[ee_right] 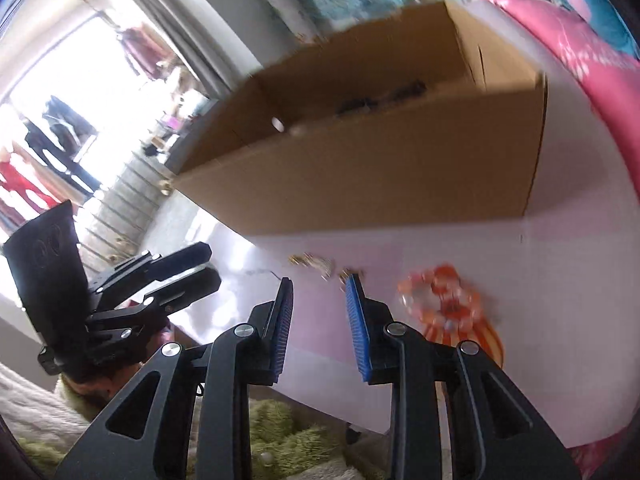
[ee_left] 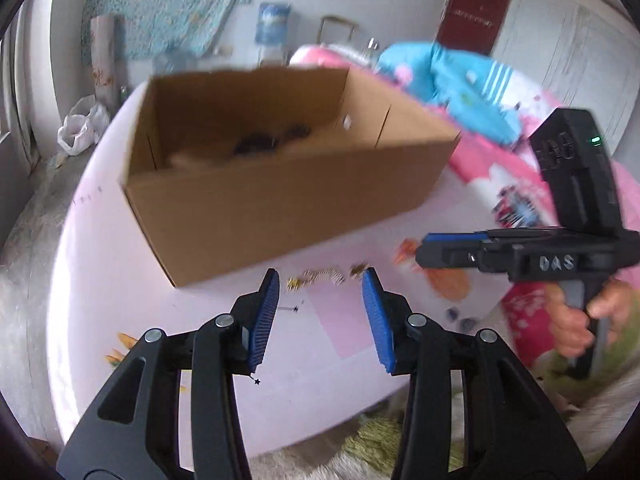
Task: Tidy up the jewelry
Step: 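Withdraw both tools from the box back over the table, then close the left tool on the gold chain charm on the table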
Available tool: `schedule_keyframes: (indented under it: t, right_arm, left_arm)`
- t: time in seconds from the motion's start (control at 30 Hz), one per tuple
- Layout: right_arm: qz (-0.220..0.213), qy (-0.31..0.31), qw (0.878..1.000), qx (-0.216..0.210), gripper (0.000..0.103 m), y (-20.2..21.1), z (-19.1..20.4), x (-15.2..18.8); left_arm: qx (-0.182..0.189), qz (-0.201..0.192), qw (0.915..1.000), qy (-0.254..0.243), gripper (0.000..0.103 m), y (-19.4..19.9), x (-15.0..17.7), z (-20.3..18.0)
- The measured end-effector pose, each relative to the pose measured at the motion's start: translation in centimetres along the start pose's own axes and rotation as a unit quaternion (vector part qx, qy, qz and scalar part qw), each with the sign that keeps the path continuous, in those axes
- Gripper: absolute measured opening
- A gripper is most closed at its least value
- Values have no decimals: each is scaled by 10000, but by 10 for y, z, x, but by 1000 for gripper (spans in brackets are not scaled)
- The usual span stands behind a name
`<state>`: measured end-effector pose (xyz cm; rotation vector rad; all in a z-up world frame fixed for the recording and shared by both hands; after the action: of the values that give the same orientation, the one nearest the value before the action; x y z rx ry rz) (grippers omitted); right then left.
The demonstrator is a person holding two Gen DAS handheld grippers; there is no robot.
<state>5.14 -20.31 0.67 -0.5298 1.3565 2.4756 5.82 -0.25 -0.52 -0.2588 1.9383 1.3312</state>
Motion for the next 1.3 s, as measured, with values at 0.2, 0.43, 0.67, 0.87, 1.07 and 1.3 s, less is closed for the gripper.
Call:
schedule_keyframes:
  t: [0.2,0.43,0.67,0.87,1.07,1.3]
  right_arm:
    - [134,419,9978,500,28,-25,3,6]
    - [229,386,9982,386,28,-36,0,6]
    - [291,362,9982,369,28,-41,-7,9]
    - [249,296,9985,391,28,-41,-7,14]
    - [201,288,9985,417,28,-38,-4,14]
    - [188,435,9983,347,28,-37,4,13]
  left_arm:
    - [-415,298,9972,-545,28,-41,5,3]
    - [-490,600,9944,-716,21,-64,8,6]
    - [-480,623,9925,-933,4,-66,4,4]
    - [-378,573,9927,-997,0,-56,6,4]
    - [-386,382,9947,-871,0,-37,4,3]
    - [-187,192,9983,-510,0,-20,2,8]
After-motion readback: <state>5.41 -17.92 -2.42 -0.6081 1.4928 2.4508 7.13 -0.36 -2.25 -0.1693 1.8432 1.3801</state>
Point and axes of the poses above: each gripper's, at about its wrist camera, not at the fingertips, and y roughly against the way its jaws point, z to its left, x to its underside, the point moved 4 cm from there along -y, roughly the way its jaws point, and after that the axes turned 1 degree about -x, right-handed, at the moved point
